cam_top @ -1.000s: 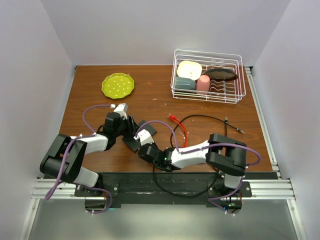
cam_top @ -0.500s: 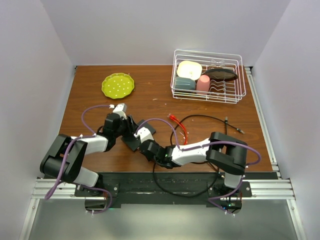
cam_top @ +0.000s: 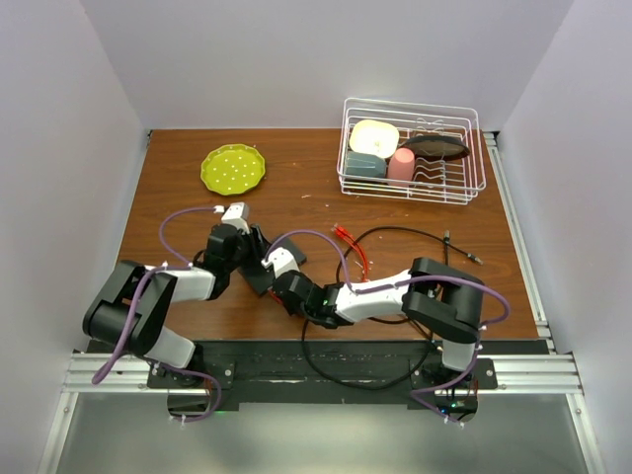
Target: Insert the plug into the switch port
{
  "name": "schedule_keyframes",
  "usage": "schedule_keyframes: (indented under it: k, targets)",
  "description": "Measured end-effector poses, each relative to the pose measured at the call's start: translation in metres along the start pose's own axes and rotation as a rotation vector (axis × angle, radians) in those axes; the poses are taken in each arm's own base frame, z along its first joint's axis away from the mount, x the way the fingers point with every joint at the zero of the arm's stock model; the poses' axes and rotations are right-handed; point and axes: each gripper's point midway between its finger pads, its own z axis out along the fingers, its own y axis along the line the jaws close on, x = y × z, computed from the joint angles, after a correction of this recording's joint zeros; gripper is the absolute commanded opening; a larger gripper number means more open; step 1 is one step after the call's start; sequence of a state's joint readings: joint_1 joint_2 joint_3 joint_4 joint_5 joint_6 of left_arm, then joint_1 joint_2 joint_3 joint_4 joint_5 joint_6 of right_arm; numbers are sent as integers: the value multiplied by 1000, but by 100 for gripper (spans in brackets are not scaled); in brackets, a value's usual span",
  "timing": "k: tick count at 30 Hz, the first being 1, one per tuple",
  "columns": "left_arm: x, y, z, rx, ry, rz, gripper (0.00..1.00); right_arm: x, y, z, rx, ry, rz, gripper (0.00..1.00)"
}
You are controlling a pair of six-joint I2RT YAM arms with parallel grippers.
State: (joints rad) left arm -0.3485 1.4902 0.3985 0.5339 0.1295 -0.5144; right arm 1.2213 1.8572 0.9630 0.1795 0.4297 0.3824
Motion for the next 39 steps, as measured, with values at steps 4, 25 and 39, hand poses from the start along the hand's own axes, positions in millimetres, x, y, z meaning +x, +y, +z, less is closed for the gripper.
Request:
schedule_keyframes:
  k: [4, 25, 39]
  targets:
    - [-2, 1, 3, -7, -17, 3, 0, -3, 2, 4, -2, -2, -2, 0]
    - [20, -50, -3, 146, 64, -100, 0, -35, 8, 32, -37, -104, 83, 8]
    - [2, -33, -16, 55, 118, -141, 42, -44, -18, 19, -27, -175, 166, 72]
